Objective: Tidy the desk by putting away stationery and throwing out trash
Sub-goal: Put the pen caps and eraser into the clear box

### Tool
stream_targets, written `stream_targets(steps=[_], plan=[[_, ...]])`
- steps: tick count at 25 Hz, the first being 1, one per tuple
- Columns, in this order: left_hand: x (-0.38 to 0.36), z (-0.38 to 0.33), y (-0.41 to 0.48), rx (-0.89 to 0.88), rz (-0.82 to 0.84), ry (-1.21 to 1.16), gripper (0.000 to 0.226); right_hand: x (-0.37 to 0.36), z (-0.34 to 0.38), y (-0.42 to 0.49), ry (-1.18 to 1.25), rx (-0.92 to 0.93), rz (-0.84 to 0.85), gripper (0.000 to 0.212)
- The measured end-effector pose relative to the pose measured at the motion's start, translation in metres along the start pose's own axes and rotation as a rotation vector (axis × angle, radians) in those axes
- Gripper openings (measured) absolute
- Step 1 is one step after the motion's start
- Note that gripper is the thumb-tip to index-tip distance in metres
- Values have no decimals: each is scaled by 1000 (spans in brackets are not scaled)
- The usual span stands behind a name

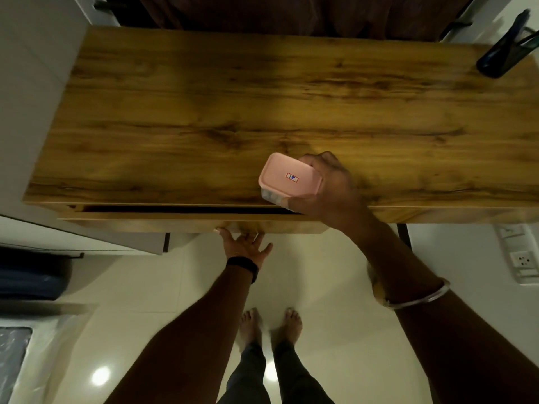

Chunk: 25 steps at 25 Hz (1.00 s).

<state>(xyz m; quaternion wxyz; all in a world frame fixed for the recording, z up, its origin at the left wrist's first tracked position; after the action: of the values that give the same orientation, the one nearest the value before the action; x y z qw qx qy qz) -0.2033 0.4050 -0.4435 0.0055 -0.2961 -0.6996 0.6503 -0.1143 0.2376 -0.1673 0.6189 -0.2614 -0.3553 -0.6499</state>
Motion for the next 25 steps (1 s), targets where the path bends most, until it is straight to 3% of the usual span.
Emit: stream_targets(steps=[10,12,14,16,18,20,22,23,24,25], plan=[[89,38,-52,133,-30,99,104,-32,5,-29,8,-39,194,78],[102,41,-67,146,-74,225,93,-42,11,-39,10,5,275,83],[110,40,-98,101,-141,545,73,-55,18,-49,-52,94,383,89],[102,29,-139,-26,-143,992,44,-74,24,-60,-138,193,499,91],[79,8,-177,-307,-16,1222,29,-98,28,-68,-188,306,565,93],[47,-43,-218,-839,0,1238,36,-124,27,-73,-272,434,597,94],[20,-88,-243,-1393,-158,1336,33,-150,24,-77,-360,556,616,88],[10,-99,-239,-1457,-210,1420,31,-158,25,-79,-382,594,628,83],[2,-104,-220,-1336,-218,1528,38,-166,26,-79,-385,616,642,78],[1,-101,-191,-1106,-202,1643,45,-169,29,-78,-368,635,650,76]])
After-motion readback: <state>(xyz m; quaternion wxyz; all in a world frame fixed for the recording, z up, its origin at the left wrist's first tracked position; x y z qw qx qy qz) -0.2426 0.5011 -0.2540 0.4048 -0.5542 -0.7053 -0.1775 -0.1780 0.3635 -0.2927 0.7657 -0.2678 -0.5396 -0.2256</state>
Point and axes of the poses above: each hand's wrist, its own y-axis towards the middle knuckle, its own x-axis out of the back of the hand, z = x × y, the point moved 8 cm from there along y, towards the middle knuckle, and after that the axes turned 12 degrees about -z, right-handed, at the moved point
